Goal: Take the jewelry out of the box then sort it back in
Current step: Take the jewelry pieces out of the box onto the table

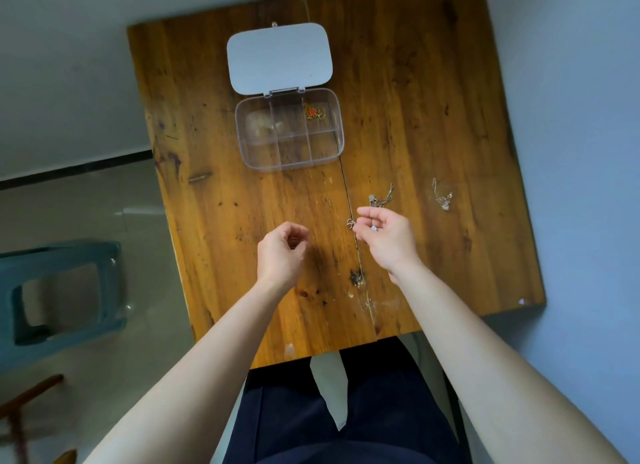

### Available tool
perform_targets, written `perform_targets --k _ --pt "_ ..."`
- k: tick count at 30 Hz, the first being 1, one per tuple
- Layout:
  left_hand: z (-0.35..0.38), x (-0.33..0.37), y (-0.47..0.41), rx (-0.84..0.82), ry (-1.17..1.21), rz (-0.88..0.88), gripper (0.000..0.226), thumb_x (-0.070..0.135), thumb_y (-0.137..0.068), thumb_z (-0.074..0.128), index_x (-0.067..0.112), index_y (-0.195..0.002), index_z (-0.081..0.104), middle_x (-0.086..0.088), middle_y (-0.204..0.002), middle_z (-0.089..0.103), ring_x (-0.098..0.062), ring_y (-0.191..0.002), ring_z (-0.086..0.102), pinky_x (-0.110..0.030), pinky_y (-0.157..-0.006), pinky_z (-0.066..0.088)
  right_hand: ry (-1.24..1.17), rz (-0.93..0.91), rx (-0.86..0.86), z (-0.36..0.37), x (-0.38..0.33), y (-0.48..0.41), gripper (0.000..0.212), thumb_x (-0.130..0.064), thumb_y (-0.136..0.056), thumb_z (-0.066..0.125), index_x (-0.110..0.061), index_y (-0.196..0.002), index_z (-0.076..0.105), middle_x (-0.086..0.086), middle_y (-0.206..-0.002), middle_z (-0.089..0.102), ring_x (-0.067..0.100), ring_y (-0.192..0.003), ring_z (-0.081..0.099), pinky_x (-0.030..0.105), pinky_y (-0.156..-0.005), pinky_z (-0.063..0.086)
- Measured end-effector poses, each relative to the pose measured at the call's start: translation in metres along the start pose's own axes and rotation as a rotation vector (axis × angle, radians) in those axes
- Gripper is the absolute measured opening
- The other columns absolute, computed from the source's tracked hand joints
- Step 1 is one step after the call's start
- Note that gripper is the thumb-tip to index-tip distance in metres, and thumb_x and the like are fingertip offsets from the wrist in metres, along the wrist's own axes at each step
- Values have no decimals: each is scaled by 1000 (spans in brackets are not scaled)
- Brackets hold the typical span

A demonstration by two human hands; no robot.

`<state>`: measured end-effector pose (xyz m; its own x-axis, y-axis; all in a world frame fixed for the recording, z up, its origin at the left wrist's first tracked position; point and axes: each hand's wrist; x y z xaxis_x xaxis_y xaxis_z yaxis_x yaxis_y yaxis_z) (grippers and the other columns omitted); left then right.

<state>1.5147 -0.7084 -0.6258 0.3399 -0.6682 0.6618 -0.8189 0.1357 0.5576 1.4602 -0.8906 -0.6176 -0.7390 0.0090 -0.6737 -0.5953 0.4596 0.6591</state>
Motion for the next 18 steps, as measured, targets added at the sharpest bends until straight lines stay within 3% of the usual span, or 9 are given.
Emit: perform_targets --k 5,9,14,18 --pt "7 -13 2 -39 -90 -18 16 9 -94 63 22 -99 70 4 -101 70 -11 -94 64 -23 -82 52 235 -77 -32 4 16 0 35 -8 -95 64 -19 -128 65 -5 -120 69 10 -112 62 34 -102 50" --pt "3 -9 1 -15 -100 7 18 10 -94 62 23 -104 69 6 -101 70 -9 -93 64 -24 -82 54 250 -97 -74 1 16 1 41 -3 -97 59 -18 -134 60 -4 -129 65 7 -114 60 29 -104 47" --pt "-10 1 -4 39 -265 115 13 21 -93 62 24 -103 68 4 -102 72 -17 -90 66 -32 -79 55 233 -164 4 -7 8 2 33 -12 -97 60 -25 -127 64 -12 -117 67 1 -103 60 20 -89 50" --pt "-32 10 -25 148 -456 326 28 20 -90 63 16 -118 63 -8 -137 57 -27 -130 49 -38 -104 41 253 -219 74 -11 -6 -9 30 -16 -96 60 -28 -123 64 -13 -113 65 -2 -96 59 21 -85 49"
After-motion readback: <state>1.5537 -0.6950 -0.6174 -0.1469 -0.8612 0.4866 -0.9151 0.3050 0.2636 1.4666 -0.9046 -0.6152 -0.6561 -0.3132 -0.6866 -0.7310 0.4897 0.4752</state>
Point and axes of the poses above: each hand's wrist, its own y-axis away from the middle knuckle, its own z-axis out of the palm, x = y × z
